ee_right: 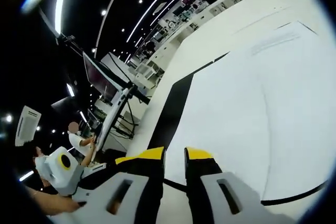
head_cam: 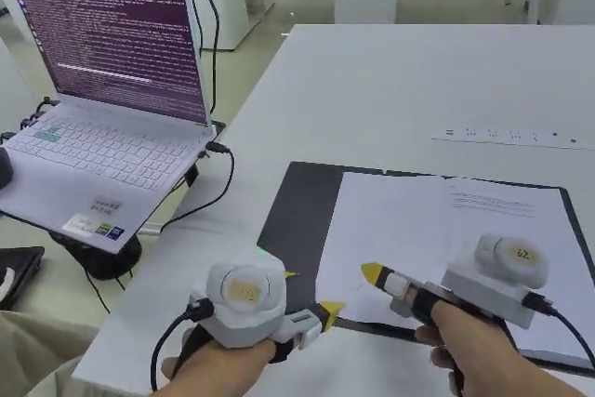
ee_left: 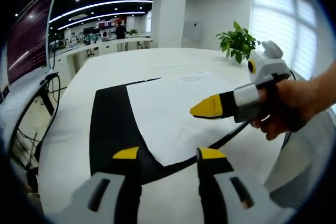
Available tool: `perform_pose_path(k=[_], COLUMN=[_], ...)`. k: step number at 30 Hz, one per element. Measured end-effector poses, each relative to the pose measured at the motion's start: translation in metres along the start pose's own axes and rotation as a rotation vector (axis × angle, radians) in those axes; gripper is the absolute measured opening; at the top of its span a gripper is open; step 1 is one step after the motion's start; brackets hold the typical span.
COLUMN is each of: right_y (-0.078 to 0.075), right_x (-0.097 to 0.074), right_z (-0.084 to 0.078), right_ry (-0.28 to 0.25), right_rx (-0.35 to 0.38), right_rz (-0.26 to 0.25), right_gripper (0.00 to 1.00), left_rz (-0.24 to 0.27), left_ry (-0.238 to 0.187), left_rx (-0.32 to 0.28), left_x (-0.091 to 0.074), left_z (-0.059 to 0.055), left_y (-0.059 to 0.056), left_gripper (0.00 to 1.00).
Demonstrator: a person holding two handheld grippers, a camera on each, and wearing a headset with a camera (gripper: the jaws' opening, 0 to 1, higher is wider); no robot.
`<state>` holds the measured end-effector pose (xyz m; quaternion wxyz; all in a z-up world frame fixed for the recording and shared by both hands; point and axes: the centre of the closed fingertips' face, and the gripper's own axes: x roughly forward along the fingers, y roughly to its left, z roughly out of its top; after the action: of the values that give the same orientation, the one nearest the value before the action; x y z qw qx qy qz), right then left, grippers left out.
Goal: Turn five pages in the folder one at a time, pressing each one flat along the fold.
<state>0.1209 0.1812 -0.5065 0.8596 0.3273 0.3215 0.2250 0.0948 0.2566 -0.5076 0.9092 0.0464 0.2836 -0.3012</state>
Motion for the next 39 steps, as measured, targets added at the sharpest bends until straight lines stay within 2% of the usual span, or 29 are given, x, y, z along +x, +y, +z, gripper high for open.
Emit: perform_pose_path(k=[4, 10, 16, 19, 25, 29, 32, 34, 36, 39], right_y=[-0.017, -0.034, -0.049, -0.057, -0.067, -0.070, -0.071, -0.073, -0.075, -0.080], right_x=[-0.016, -0.033, -0.041, -0.043, -0.038, -0.032, -0.025, -0.019, -0.012, -0.004], right_z=[0.015, 0.029, 0.041, 0.045, 0.053, 0.062, 0.069, 0.072, 0.074, 0.081], right_ry=[-0.050, -0.087, -0.109, -0.116, -0.123, -0.137, -0.149, -0.138, -0.119, -0.119], right_rx=[0.000, -0.007, -0.015, -0.025, -0.033, -0.054, -0.097, -0.112, -0.177, -0.250], right_rz=[-0.024, -0.053, -0.073, -0.086, -0.098, -0.093, -0.088, -0.086, -0.073, -0.088], right_gripper=[0.09, 0.06, 0.02, 0.00, 0.00, 0.00, 0.00, 0.00, 0.00, 0.00], left_rz=[-0.008, 0.015, 0.047, 0.061, 0.071, 0.056, 0.057, 0.065, 0.068, 0.069], left_ry=[0.022, 0.052, 0.047, 0.051, 0.079, 0.051, 0.032, 0.022, 0.011, 0.005], left_rx=[0.003, -0.004, -0.029, -0.022, -0.031, 0.000, 0.005, 0.007, 0.008, 0.009], left_x=[0.019, 0.039, 0.049, 0.052, 0.052, 0.050, 0.049, 0.050, 0.051, 0.052], left_z=[-0.004, -0.011, -0.011, -0.013, -0.026, -0.027, -0.027, -0.027, -0.027, -0.027], left_y=[-0.007, -0.011, -0.012, -0.011, -0.011, -0.013, -0.011, -0.010, -0.010, -0.009], left_gripper=[0.41, 0.40, 0.41, 0.41, 0.41, 0.43, 0.41, 0.40, 0.39, 0.39])
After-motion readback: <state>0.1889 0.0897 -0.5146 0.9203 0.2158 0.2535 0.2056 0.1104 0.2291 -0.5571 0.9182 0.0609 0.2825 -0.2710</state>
